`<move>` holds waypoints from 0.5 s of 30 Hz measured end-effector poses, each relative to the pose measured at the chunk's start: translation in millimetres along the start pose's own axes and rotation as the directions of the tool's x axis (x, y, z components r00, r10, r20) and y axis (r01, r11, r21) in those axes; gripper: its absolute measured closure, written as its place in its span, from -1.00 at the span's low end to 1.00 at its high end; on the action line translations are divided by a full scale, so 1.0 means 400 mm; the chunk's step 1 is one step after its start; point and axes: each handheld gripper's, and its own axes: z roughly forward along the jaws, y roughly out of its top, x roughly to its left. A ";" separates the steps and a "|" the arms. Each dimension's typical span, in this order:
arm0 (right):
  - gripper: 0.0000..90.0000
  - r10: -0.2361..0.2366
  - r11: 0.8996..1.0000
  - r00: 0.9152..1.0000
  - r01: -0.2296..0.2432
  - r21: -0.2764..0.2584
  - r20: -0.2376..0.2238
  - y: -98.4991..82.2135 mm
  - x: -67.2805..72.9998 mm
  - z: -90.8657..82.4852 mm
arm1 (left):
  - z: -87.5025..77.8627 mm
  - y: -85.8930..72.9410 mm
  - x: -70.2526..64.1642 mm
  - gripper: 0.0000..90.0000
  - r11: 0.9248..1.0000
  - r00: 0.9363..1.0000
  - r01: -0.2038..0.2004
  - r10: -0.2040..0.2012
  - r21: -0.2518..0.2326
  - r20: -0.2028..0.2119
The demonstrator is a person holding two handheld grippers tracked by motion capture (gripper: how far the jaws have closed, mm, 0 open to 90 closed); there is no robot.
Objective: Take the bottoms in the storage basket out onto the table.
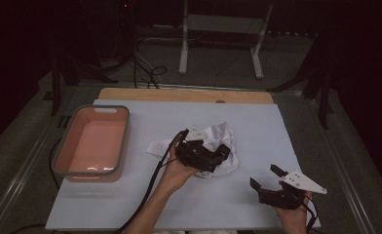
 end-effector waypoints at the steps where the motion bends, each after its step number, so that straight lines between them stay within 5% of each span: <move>1: -0.82 0.001 1.000 1.000 -0.001 0.001 0.000 0.000 0.000 0.000 | -0.006 0.000 0.003 -0.99 1.000 1.000 -0.002 0.002 -0.008 -0.006; 15: -0.82 -0.004 1.000 1.000 0.004 0.004 0.001 0.000 0.001 0.004 | -0.092 -0.025 0.043 -0.99 0.998 0.996 -0.003 -0.002 -0.058 -0.090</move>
